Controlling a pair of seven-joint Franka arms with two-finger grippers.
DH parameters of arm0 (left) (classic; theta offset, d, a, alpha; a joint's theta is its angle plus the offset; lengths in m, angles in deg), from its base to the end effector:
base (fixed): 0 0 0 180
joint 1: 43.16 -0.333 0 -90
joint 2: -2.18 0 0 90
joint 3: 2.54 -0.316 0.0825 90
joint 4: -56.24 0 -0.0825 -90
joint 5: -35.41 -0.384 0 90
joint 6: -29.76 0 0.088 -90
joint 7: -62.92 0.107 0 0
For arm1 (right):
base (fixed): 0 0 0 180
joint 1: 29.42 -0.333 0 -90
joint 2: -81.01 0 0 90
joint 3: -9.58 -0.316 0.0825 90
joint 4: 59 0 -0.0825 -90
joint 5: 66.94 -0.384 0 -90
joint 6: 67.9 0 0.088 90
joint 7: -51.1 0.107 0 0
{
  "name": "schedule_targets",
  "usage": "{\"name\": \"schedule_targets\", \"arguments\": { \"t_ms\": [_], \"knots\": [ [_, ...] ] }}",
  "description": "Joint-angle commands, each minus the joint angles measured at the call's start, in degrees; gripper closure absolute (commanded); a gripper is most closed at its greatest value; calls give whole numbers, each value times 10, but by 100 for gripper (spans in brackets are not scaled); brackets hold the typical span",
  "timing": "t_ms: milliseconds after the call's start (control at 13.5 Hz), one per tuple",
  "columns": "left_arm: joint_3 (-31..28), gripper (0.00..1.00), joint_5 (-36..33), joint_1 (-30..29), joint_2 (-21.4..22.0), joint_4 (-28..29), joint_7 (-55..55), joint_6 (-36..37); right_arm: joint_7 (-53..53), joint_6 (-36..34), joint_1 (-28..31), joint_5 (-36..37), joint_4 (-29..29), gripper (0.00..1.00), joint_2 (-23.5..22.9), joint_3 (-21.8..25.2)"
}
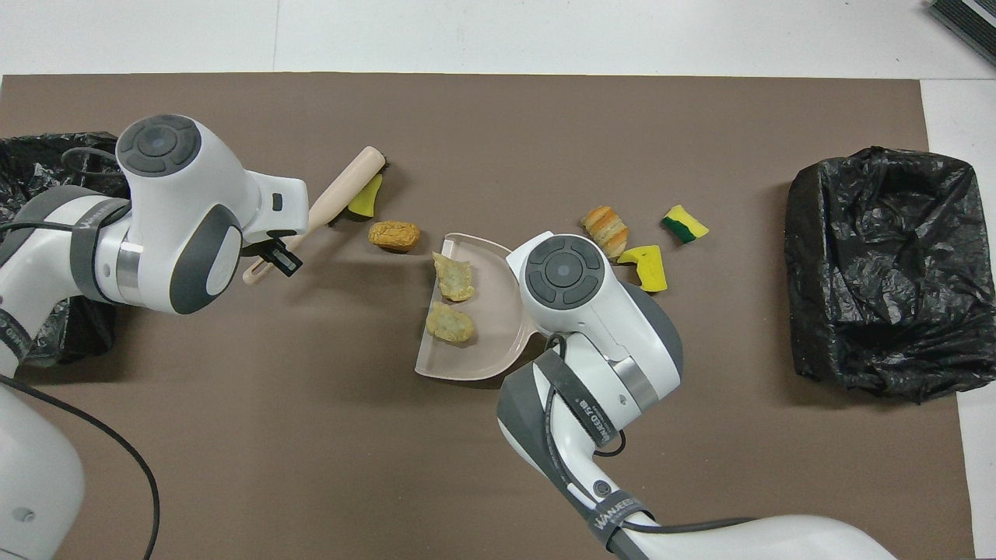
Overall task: Sweep and dump trash in bin
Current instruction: 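Sweep the remaining sponge and bread into the dustpan with the brush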
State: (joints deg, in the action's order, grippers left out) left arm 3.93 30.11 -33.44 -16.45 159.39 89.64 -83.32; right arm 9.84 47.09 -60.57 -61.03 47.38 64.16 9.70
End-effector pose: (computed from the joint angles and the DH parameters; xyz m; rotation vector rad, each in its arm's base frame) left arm 0.5982 -0.1629 0.3561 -2.8628 1.1908 0.2372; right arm 0.5249 0.3087 0.3519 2.4210 1.8637 -0.2315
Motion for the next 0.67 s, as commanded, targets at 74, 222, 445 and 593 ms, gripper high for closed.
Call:
{"name": "schedule_targets", "arguments": {
  "t_ms": [74, 222, 445, 593],
  "knots": [
    [-3, 100, 60, 21, 60, 38, -7, 103, 22, -1, -2, 14, 0, 100, -4, -2],
    [-3, 100, 116, 32, 72, 53, -8, 125, 22, -1, -3, 14, 0, 100, -3, -3],
    [-3, 100, 174, 63, 95, 94, -11, 109, 22, -2, -3, 14, 0, 100, -3, -3],
    [-3, 100, 208, 70, 102, 104, -10, 113, 22, -2, -3, 14, 0, 100, -3, -3]
  ]
}}
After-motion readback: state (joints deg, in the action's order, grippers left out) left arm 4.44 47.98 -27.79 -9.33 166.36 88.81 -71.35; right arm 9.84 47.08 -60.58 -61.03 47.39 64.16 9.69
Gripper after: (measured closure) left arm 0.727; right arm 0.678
